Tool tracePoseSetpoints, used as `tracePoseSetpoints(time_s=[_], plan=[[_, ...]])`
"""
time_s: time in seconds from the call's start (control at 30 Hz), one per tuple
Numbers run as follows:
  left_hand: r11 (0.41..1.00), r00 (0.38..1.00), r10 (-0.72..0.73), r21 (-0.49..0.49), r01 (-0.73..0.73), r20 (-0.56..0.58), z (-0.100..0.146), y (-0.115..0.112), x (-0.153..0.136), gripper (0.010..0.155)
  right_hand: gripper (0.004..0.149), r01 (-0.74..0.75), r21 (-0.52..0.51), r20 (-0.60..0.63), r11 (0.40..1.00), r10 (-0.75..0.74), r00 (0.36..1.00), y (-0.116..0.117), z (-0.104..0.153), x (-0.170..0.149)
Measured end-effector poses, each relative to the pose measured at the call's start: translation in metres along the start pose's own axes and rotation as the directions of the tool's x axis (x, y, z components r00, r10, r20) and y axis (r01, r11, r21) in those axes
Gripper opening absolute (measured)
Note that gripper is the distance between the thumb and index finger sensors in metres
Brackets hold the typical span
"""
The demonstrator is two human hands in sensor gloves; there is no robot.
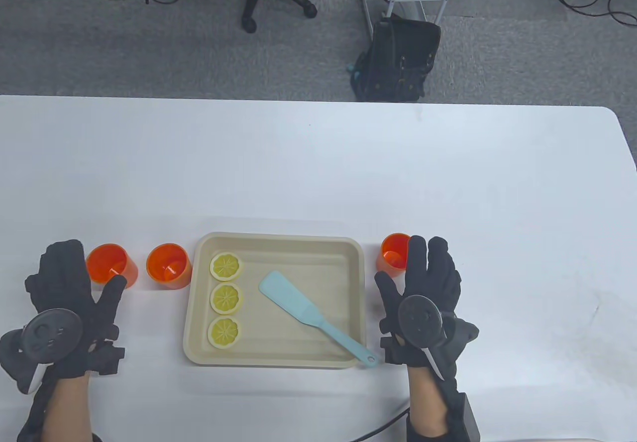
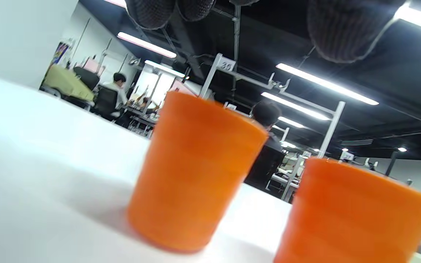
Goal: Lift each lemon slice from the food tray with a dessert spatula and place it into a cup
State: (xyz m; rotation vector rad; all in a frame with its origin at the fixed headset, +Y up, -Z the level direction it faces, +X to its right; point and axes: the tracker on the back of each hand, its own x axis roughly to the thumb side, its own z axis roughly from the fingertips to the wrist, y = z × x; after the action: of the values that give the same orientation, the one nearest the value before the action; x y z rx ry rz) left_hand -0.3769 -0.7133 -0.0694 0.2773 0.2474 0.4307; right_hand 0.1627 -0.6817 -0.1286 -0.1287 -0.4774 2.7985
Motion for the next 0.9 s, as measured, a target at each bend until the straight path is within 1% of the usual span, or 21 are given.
tracePoseSetpoints(time_s=[0.07,0.2,0.43,0.57,0.7,0.73,0.77,0.9], plan=[[0.999,1.0,0.006,-0.047,-0.006,-0.012,-0.002,-0.005,-0.004,0.096,0.086,0.0,-0.021,0.027,1.0,0.001,1.0,-0.004,0.004,0.006],[0.994,0.999,-0.037,-0.101,0.035,-0.012,-0.006,-0.016,-0.005,0.101,0.086,0.004,-0.017,0.066,1.0,-0.003,0.998,-0.008,0.007,0.014],[0.989,0.998,-0.059,-0.135,0.055,-0.023,-0.012,-0.026,-0.004,0.103,0.085,-0.001,0.015,0.097,1.0,-0.001,0.995,-0.007,0.011,0.019],[0.983,0.995,-0.099,-0.159,0.094,-0.023,-0.013,-0.032,-0.004,0.105,0.085,0.001,0.019,0.114,1.0,-0.003,0.994,-0.008,0.011,0.022],[0.967,0.983,-0.182,-0.186,0.174,-0.027,-0.013,-0.04,-0.004,0.102,0.086,0.014,0.053,0.133,0.999,-0.021,0.991,-0.006,0.011,0.023],[0.96,0.982,-0.184,-0.223,0.172,-0.035,-0.013,-0.043,-0.004,0.102,0.086,0.019,0.068,0.133,0.997,-0.028,0.991,-0.004,0.011,0.023],[0.957,0.983,-0.18,-0.236,0.166,-0.041,-0.013,-0.043,-0.004,0.101,0.086,0.016,0.082,0.135,0.997,-0.027,0.991,-0.002,0.01,0.023],[0.957,0.986,-0.155,-0.256,0.134,-0.064,-0.014,-0.046,-0.006,0.096,0.086,0.004,0.097,0.139,0.995,-0.017,0.99,0.001,0.009,0.023]])
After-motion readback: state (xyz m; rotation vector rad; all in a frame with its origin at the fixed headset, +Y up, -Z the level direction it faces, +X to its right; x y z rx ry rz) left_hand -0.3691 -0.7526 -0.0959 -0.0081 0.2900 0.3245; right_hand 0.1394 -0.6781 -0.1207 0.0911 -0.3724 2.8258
